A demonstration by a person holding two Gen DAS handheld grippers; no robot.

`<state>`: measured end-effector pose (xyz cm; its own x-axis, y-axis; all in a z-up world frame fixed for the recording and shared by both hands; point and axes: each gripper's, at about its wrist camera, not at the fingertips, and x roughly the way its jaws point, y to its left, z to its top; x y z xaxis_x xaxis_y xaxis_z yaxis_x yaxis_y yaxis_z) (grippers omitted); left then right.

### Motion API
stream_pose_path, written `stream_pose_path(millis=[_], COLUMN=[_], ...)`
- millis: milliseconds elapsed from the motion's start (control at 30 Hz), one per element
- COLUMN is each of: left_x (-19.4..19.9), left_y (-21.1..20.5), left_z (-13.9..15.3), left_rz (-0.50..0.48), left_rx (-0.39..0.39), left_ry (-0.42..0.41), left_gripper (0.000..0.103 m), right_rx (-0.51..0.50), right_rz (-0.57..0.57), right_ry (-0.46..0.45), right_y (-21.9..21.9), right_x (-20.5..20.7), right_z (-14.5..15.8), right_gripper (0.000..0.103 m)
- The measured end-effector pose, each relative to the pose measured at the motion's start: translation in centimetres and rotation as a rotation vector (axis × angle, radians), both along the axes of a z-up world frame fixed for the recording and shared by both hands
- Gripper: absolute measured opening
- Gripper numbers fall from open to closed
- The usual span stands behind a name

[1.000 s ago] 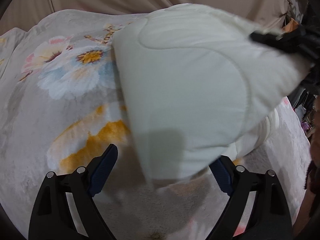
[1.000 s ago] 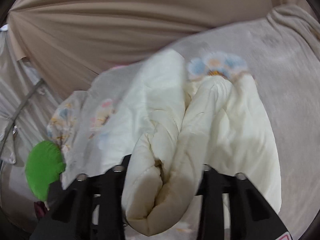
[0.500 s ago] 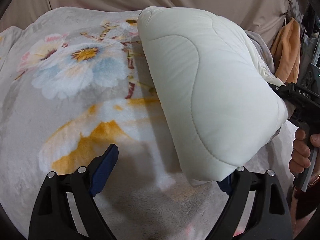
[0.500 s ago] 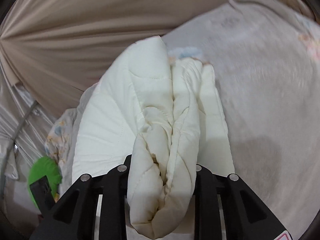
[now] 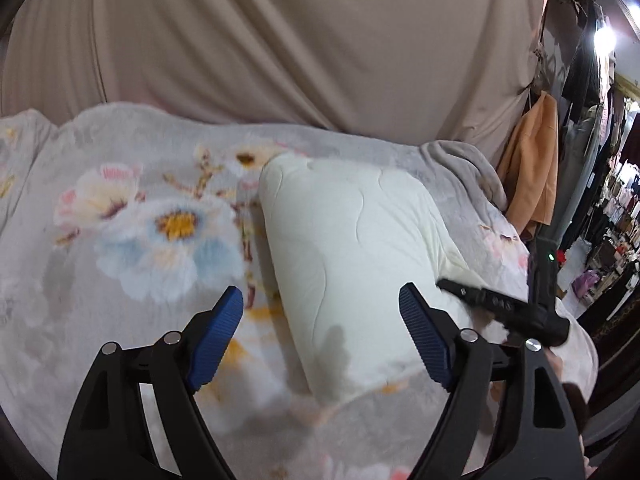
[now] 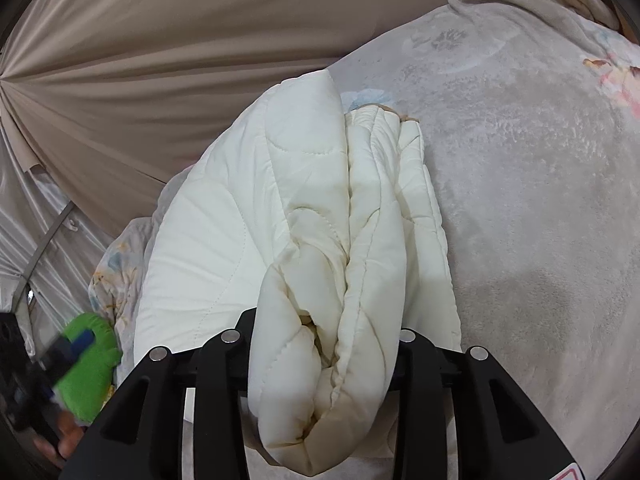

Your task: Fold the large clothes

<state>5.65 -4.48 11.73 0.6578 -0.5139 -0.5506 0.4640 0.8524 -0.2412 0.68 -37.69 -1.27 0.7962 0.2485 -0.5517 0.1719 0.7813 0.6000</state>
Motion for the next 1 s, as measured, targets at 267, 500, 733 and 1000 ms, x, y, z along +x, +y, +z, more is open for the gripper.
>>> stream_pose_path(millis=[267, 500, 733, 1000], left_x=[5.6, 5.8, 4.9, 3.8], left_y=[-6.2, -6.2, -6.5, -5.2], left_z=[-5.7, -6.2, -5.7, -4.0], left_rz=[-0.038, -0.039, -0.034, -0.054], left_rx=[0.129, 0.124, 0.148, 0.117], left_ry=[0.109, 0.117, 0.09, 0.082], left_gripper=[0.079, 0.079, 0.079, 0.079], right_rx=[0.022, -0.088, -0.151, -0.192], right_rz=[-0.013, -0.097, -0.017, 0.039], right_ry=[-0.015, -0.095, 0.009, -0.158], right_y=[-0.4, -1.5, -1.0, 2.4], right_x=[-2.0, -2.9, 6.9, 3.6], right_z=[1.0, 6.5, 8.3, 11.5], right_gripper=[0.041, 0.05, 0.068, 0.008])
